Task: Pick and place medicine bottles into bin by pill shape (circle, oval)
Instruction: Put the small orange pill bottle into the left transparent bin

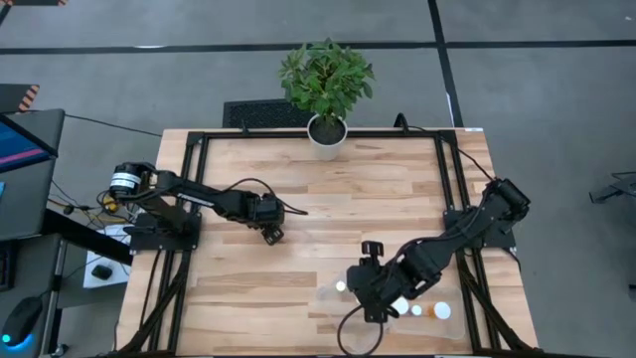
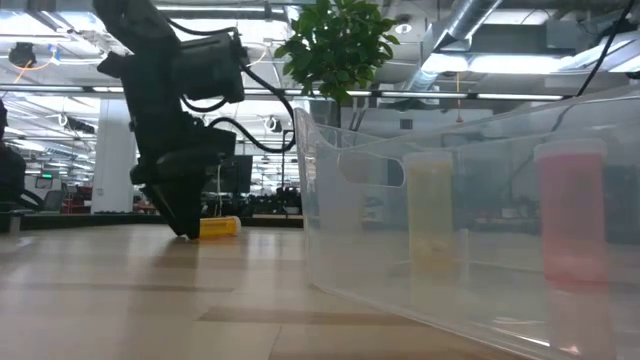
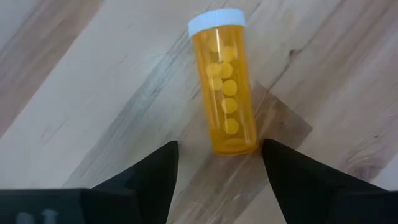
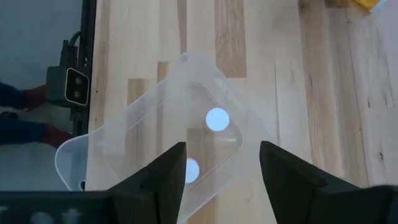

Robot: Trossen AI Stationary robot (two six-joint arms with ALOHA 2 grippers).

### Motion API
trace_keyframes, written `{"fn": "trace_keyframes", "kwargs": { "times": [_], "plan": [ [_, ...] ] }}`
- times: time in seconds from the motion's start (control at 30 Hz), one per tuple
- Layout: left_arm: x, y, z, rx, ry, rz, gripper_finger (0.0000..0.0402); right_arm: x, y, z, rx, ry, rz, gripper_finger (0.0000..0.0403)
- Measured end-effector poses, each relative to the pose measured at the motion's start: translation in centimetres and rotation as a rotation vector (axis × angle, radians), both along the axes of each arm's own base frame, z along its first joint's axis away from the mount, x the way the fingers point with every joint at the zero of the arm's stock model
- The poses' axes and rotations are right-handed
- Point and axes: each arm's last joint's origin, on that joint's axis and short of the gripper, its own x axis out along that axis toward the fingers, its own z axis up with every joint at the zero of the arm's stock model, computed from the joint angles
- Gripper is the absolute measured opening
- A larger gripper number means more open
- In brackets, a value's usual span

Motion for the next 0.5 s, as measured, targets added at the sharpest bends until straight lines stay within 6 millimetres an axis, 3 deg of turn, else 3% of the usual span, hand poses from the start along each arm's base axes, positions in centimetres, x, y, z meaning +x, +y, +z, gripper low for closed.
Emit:
{"fn": "trace_keyframes", "kwargs": {
  "times": [0.13,0.5],
  "plan": [
    [0.03,-0.28,0.08,0.006,-0.012,-0.022,0.0207,0.0,0.0,0.0,-0.001,0.0,0.001,0.0209],
    [0.23,-0.29,0.08,0.014,-0.026,-0.061,0.0088,0.01,0.0,-0.01,0.0,0.0,0.0,0.0209]
  ]
}}
